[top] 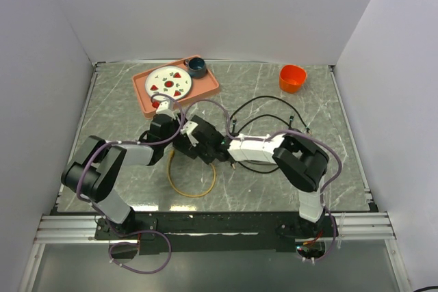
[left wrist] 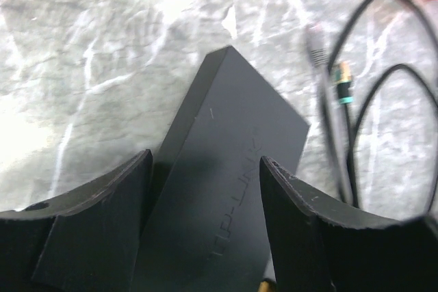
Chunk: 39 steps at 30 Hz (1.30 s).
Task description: Insert the plug into the switch port
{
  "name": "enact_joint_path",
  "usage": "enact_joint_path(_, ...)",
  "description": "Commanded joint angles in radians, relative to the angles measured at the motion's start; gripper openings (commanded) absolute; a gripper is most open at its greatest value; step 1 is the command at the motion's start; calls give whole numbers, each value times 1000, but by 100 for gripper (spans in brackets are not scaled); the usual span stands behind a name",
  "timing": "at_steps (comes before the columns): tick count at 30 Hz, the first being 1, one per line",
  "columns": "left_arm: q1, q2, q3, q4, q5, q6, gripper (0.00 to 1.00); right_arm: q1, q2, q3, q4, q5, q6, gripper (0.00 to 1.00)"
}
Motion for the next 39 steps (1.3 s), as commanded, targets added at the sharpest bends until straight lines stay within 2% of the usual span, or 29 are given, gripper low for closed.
enact_joint_path(1, -172, -20, -62, -106, 398, -212, 67, -18, -96, -28, 769, -88, 13, 0)
enact_joint_path(6, -174, 0, -61, -105, 405, -217, 67, -25, -128, -82, 844, -137, 22, 0)
enact_joint_path(12, -174, 54, -38, -160, 374, -211, 67, -25, -156, -94, 834, -142, 13, 0)
enact_joint_path(16, -174, 106, -21, -194, 368, -206, 67, -27, -163, -85, 791, -116, 13, 0)
enact_joint_path(22, -175, 138, -24, -157, 407, -217, 67, -25, -139, -59, 729, -65, 5, 0)
enact_joint_path(27, -179, 117, -29, -181, 414, -228, 67, -27, -119, -22, 703, -13, 17, 0)
enact_joint_path(39, -261, 95, -44, -212, 383, -289, 67, -25, -81, 31, 688, 53, 37, 0)
